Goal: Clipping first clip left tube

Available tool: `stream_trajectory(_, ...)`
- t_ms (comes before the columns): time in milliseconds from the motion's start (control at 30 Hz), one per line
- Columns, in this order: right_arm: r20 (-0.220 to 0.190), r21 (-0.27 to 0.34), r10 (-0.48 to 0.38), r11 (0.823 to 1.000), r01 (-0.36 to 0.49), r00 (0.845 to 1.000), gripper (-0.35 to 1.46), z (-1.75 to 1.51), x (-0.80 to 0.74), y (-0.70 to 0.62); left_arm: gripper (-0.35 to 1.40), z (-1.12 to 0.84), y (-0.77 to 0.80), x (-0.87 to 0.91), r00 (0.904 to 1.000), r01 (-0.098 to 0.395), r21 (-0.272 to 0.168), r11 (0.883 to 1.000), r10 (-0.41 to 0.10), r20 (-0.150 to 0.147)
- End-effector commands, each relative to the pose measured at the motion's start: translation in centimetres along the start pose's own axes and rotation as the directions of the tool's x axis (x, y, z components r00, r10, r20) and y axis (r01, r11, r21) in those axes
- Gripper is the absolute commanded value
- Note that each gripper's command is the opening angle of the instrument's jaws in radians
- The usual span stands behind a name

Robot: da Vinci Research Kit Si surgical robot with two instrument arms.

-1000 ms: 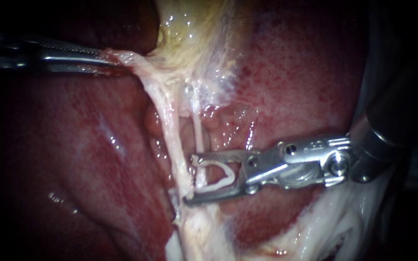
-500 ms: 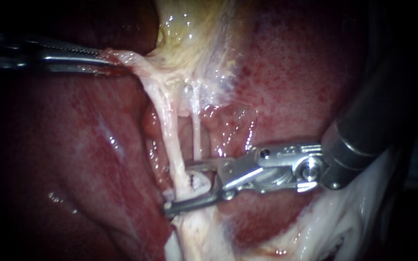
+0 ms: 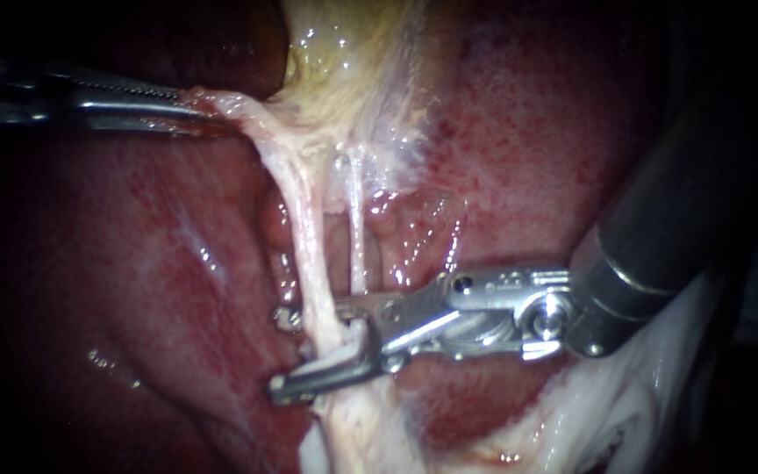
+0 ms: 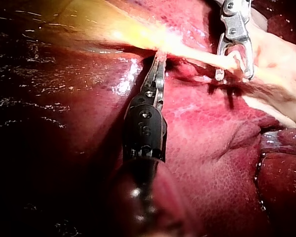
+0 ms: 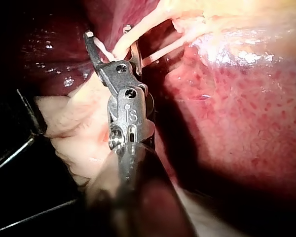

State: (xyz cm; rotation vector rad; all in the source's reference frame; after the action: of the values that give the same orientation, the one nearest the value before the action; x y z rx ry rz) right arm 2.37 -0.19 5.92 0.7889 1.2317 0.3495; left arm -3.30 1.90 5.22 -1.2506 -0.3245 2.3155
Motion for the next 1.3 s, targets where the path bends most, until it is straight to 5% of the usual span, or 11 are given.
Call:
stream_trajectory(33, 0.000, 0.002, 0.001, 1.000, -0.001, 1.000, 0.49, -0.01, 0.04, -0.04, -0.35, 0.00, 0.00, 0.00, 1.0000, 0.000, 0.000, 1.000, 0.000, 0.000)
stream_trajectory(267, -0.012, 0.015, 0.039, 0.999, -0.039, 0.999, 0.47, -0.03, 0.17, -0.19, -0.35, 0.00, -0.01, -0.01, 1.0000, 0.000, 0.001, 1.000, 0.000, 0.000)
stream_trajectory(667, -0.010, 0.018, 0.112, 0.994, -0.112, 0.994, 0.25, -0.12, 0.07, -0.19, -0.35, 0.00, -0.02, -0.02, 1.0000, 0.000, 0.001, 1.000, 0.000, 0.000)
stream_trajectory(767, -0.011, 0.017, 0.165, 0.986, -0.164, 0.986, 0.02, -0.15, 0.06, -0.19, -0.35, 0.01, -0.02, -0.02, 1.0000, 0.000, 0.002, 1.000, 0.000, 0.000)
stream_trajectory(833, 0.000, 0.040, 0.199, 0.979, -0.199, 0.980, -0.35, -0.18, 0.05, -0.21, -0.35, 0.01, -0.02, -0.02, 1.0000, 0.000, 0.002, 1.000, 0.000, 0.000)
stream_trajectory(1300, 0.024, 0.086, 0.188, 0.978, -0.189, 0.982, -0.35, -0.19, 0.03, -0.21, -0.35, 0.02, -0.04, -0.03, 1.0000, 0.001, 0.003, 1.000, -0.001, 0.000)
